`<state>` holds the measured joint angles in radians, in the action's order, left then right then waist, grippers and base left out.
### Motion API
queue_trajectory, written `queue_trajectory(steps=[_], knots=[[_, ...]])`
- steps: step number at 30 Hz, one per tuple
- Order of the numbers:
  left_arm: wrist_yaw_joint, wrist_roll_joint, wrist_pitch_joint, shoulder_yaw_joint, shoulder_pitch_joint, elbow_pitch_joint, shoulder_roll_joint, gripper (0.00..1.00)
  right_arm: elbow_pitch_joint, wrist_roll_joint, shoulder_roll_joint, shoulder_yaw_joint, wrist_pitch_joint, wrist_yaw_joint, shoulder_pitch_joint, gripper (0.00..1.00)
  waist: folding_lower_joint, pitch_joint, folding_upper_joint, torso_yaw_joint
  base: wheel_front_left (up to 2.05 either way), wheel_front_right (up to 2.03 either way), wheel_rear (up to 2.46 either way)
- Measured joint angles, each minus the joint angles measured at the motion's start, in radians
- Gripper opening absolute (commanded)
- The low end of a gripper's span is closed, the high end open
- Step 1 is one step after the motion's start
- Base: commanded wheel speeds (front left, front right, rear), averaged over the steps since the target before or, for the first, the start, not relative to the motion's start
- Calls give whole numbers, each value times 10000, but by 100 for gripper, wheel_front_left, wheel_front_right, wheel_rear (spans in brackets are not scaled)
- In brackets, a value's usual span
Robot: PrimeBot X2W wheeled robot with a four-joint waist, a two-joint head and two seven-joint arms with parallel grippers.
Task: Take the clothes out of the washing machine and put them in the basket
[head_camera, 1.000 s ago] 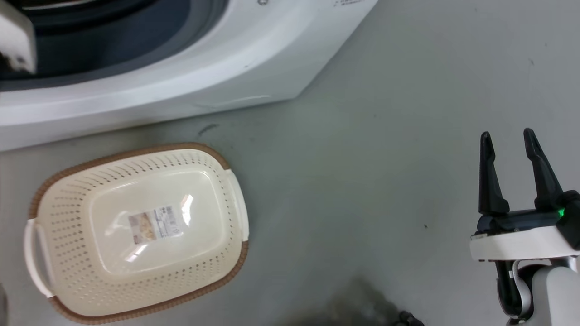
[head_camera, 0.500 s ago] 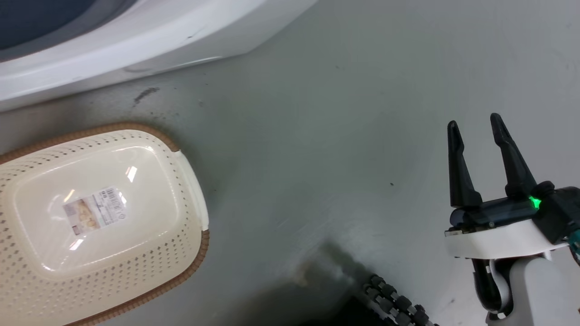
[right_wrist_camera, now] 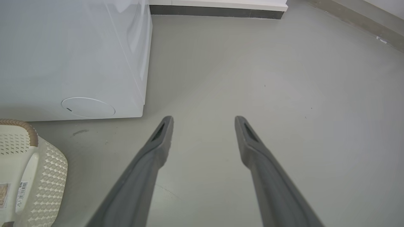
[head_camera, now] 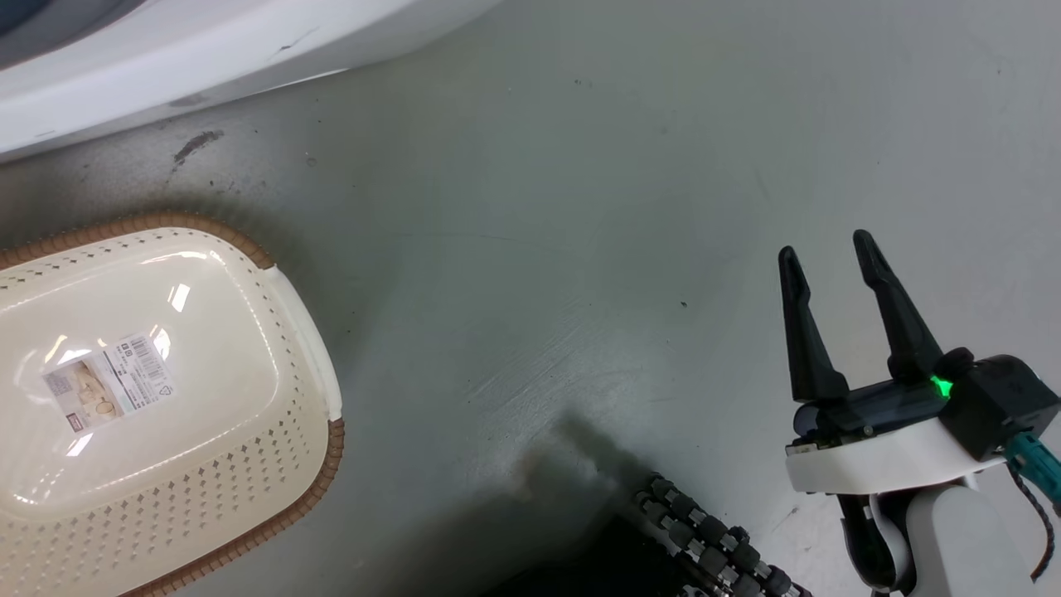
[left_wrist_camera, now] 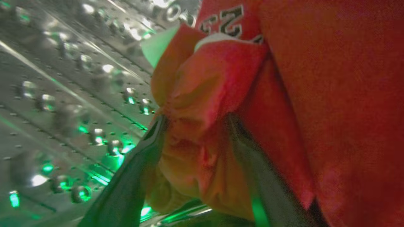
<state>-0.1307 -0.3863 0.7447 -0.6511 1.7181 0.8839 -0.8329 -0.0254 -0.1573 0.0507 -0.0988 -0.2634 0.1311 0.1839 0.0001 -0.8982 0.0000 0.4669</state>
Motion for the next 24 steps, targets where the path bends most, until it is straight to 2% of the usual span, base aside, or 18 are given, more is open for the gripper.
queue_trajectory(steps=[8, 9, 10, 18, 24], knots=[[0, -566, -73, -184, 85, 443, 217, 100, -119, 0, -2, -44, 0, 0, -73, 100, -2, -115, 0, -31, 0, 0, 0], [0, -591, -88, -205, 85, 460, 217, 75, -148, 0, -2, -40, 0, 0, -94, 100, -2, -115, 0, -38, 0, 0, 0], [0, -625, -215, -345, 93, 437, 211, 0, -232, 2, -2, -46, 0, 2, -105, 100, -3, -145, 0, -64, 0, 0, 0], [0, -698, -878, -564, 237, 523, 71, 0, -222, -2, -2, -157, 0, 2, 32, 100, -2, -125, 0, -63, 0, 0, 0], [75, -556, -1885, -625, 210, 706, -8, 0, -100, 104, -2, -42, 0, 2, 203, 100, -2, 246, 0, -94, 0, 0, 0]])
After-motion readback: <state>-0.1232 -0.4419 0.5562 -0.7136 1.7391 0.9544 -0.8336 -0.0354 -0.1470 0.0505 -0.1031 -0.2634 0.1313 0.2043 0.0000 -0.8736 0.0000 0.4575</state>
